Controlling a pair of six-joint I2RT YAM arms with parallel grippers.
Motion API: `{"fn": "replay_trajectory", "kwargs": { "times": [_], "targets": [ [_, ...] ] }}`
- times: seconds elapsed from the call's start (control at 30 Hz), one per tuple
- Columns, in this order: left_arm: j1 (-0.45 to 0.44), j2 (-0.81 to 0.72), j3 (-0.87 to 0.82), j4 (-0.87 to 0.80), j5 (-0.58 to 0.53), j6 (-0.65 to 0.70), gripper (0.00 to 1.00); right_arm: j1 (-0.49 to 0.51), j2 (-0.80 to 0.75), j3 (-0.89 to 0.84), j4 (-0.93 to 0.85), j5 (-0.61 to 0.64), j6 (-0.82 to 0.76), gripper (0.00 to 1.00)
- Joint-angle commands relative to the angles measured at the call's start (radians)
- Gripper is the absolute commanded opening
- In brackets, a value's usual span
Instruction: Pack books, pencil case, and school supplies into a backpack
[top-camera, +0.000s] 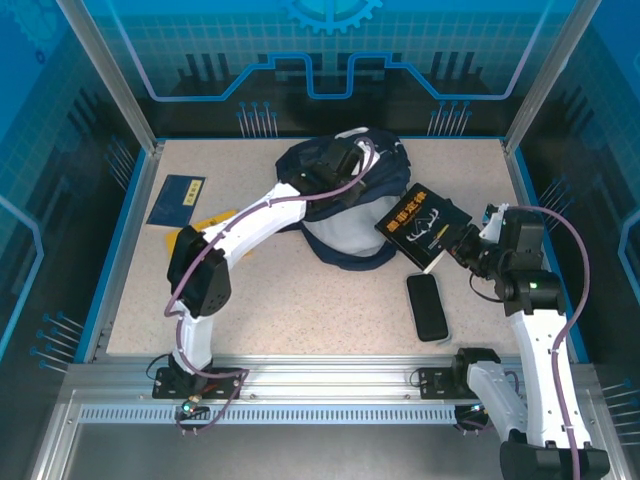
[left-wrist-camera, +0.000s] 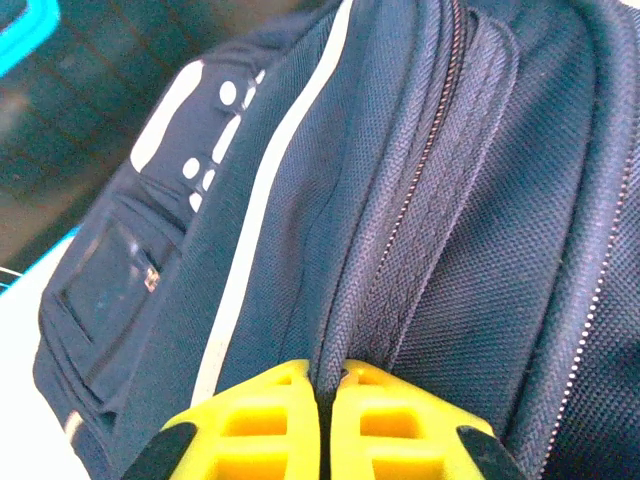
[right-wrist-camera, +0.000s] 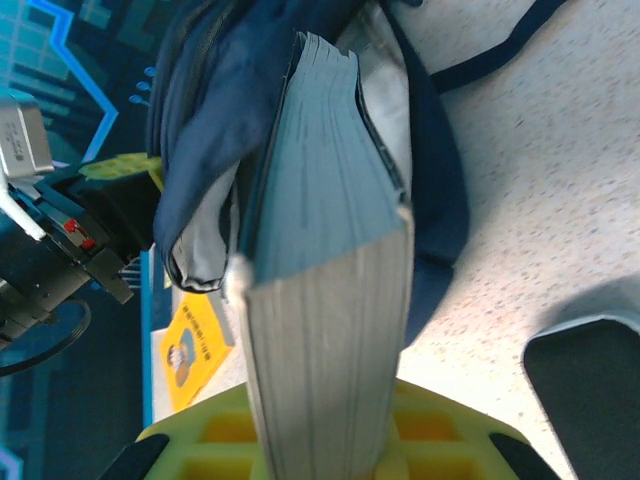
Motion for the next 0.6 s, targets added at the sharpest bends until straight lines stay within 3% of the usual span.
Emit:
{"fn": "replay_trajectory", "kwargs": {
  "times": [0.0,0.23,0.37,0.57],
  "targets": [
    [-0.040,-0.095,-0.010,0.193,-0.098,-0.066,0.00,0.010,-0.018,-0.005,0.075,-0.116,0.060,0.05],
    [-0.082,-0.142,-0.016,0.166,-0.129,-0.114,0.00,0.122,0.009,-0.116,0.226,-0.074,0.184,0.05],
    [-0.086,-0.172,-0.025,0.138,-0.122,-0.160,0.00,0.157,0.094,-0.165,0.460,-0.063,0.299,0.05],
    [-0.087,-0.188,-0.021,0.101,-0.085,-0.191,0.00,0.258,0.271,-0.186,0.773,0.107,0.410,0.05]
  ]
}}
